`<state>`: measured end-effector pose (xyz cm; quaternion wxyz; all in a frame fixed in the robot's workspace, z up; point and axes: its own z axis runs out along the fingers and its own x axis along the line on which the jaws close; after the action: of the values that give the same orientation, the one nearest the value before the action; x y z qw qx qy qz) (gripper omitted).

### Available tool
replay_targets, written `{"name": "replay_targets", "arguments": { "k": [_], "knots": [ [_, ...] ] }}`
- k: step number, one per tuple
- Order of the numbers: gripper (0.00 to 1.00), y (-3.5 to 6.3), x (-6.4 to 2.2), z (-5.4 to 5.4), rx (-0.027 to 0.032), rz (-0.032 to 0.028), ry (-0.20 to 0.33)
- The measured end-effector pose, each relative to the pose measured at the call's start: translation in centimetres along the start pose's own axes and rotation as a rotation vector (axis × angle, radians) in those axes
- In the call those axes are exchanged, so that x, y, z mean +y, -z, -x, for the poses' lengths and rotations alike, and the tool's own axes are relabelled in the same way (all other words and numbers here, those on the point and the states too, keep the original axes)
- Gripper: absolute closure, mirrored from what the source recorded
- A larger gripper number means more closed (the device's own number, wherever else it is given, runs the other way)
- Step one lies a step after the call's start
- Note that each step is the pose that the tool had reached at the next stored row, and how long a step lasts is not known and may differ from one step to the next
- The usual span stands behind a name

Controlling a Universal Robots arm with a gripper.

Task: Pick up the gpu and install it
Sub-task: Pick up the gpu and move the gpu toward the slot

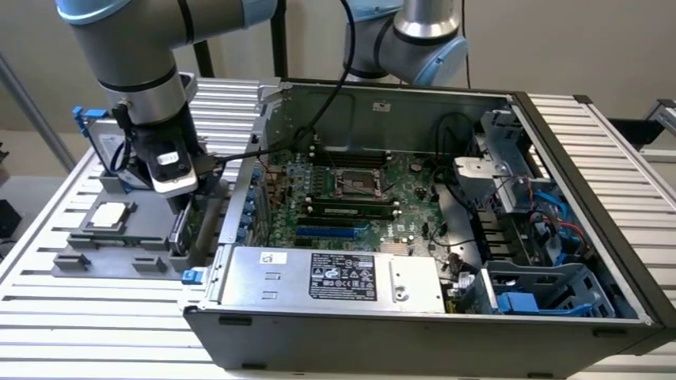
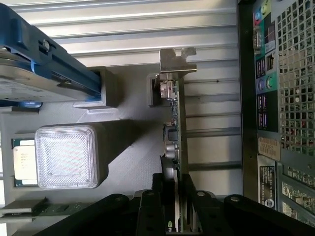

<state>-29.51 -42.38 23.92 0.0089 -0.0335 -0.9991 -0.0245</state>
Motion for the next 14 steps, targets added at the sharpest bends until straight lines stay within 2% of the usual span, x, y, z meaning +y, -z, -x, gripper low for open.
{"name": "replay_targets", "arguments": {
  "k": [8,14],
  "knots": [
    [1.0,0.0,-0.03,-0.4,0.0034,-0.0013,0.069],
    [1.0,0.0,-0.03,-0.41,0.0037,-0.0014,0.075]
  ]
}}
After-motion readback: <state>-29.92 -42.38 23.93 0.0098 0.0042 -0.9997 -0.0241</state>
